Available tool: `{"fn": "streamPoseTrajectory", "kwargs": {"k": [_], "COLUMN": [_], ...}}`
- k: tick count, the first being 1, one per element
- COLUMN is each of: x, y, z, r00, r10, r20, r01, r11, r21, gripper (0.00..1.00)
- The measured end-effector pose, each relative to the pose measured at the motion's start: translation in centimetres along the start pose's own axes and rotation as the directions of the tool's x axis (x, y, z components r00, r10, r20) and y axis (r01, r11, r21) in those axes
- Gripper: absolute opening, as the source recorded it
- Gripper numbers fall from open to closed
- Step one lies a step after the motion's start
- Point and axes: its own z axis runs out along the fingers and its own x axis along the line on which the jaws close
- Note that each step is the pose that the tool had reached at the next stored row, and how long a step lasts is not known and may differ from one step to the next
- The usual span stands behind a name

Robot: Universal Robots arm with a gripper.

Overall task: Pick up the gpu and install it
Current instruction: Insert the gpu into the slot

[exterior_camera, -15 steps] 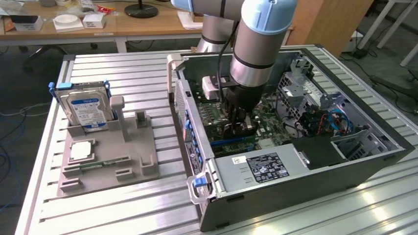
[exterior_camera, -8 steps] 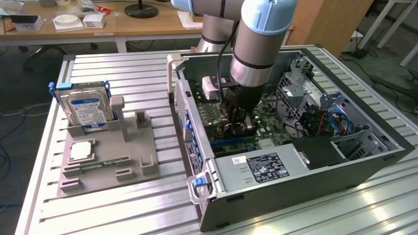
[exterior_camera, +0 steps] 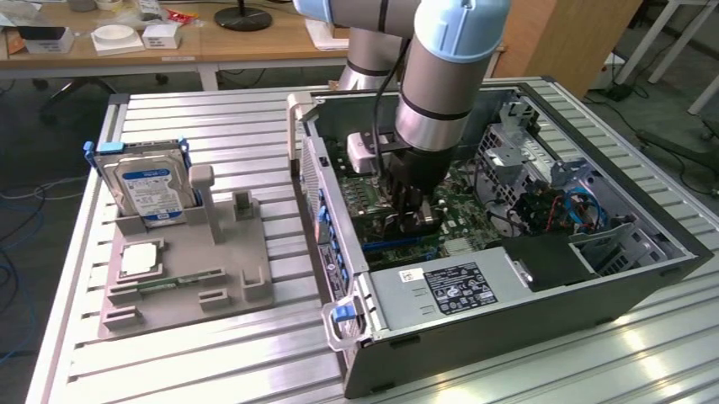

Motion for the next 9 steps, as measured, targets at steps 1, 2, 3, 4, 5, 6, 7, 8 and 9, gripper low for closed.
{"fn": "streamPoseTrajectory", "kwargs": {"k": [1, 2, 3, 4, 5, 6, 7, 8, 9], "x": [0.00, 0.00, 0.00, 0.00, 0.01, 0.01, 0.01, 0.01, 0.01], "y": [0.01, 0.01, 0.02, 0.03, 0.03, 0.04, 0.04, 0.04, 0.04], "z": [0.04, 0.08, 0.12, 0.17, 0.21, 0.24, 0.28, 0.33, 0.40], "r00": [1.0000, 1.0000, 1.0000, 1.0000, 1.0000, 1.0000, 1.0000, 1.0000, 1.0000], "r10": [0.000, 0.000, 0.000, 0.000, 0.000, 0.000, 0.000, 0.000, 0.000], "r20": [0.0000, 0.0000, 0.0000, 0.0000, -0.0001, -0.0003, -0.0005, -0.0004, -0.0004], "r01": [0.000, 0.000, 0.000, 0.000, 0.000, 0.000, 0.000, 0.000, 0.000], "r11": [1.0000, 1.0000, 1.0000, 1.0000, 1.0000, 1.0000, 1.0000, 1.0000, 1.0000], "r21": [0.0000, 0.0000, 0.0000, -0.0001, -0.0001, -0.0002, -0.0003, -0.0003, -0.0002], "gripper": [0.27, 0.27, 0.27, 0.27, 0.27, 0.27, 0.27, 0.27, 0.27]}}
